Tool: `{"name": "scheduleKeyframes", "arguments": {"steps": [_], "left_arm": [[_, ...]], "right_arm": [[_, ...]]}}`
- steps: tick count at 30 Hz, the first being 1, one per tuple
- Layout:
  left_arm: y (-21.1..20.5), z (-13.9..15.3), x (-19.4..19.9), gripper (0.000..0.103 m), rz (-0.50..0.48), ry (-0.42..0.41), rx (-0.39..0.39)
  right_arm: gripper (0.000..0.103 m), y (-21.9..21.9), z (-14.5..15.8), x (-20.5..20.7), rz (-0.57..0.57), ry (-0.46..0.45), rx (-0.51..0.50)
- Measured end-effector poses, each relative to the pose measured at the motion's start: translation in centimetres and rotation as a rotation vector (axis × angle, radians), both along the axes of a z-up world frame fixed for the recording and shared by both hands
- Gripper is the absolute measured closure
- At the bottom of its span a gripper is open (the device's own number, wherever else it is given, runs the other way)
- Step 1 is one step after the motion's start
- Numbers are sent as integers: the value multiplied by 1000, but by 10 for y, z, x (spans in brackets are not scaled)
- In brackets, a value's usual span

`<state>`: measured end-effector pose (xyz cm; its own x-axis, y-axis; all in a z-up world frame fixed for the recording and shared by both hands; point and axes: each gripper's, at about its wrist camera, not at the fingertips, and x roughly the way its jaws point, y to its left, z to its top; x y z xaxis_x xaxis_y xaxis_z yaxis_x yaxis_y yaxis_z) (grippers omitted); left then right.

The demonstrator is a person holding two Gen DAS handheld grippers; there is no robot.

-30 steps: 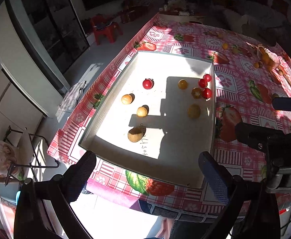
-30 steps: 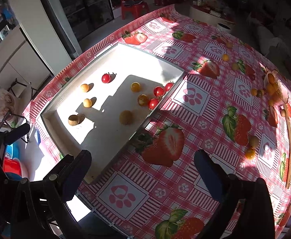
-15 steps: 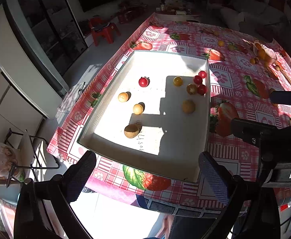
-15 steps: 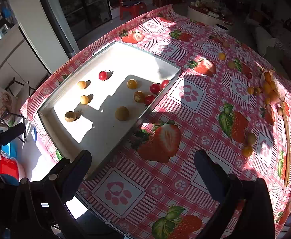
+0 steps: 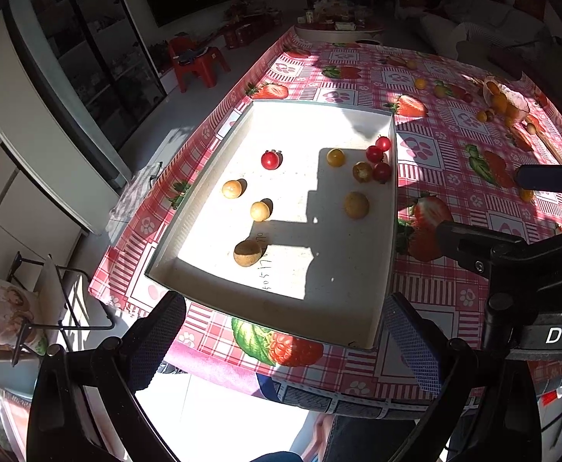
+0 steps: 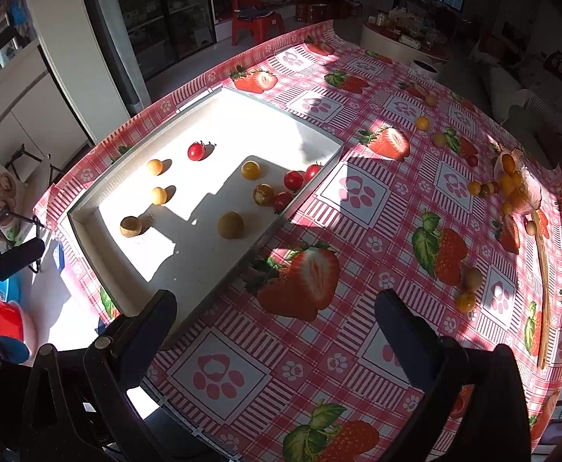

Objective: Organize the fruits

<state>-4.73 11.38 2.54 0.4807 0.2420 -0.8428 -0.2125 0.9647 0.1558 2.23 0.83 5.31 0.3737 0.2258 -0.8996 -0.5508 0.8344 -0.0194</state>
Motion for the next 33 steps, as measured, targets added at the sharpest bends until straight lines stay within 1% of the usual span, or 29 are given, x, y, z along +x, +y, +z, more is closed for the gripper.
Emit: {"name": "scheduleKeyframes", "arguments": {"steps": [19,33], "left_arm": [[-5,1,-1,0,-27,-5,2],[-6,1,-2,0,-27,-3,-4]], "right_arm": [[0,3,2,-3,13,-10,6],[0,5,2,-5,17,-9,7]]}}
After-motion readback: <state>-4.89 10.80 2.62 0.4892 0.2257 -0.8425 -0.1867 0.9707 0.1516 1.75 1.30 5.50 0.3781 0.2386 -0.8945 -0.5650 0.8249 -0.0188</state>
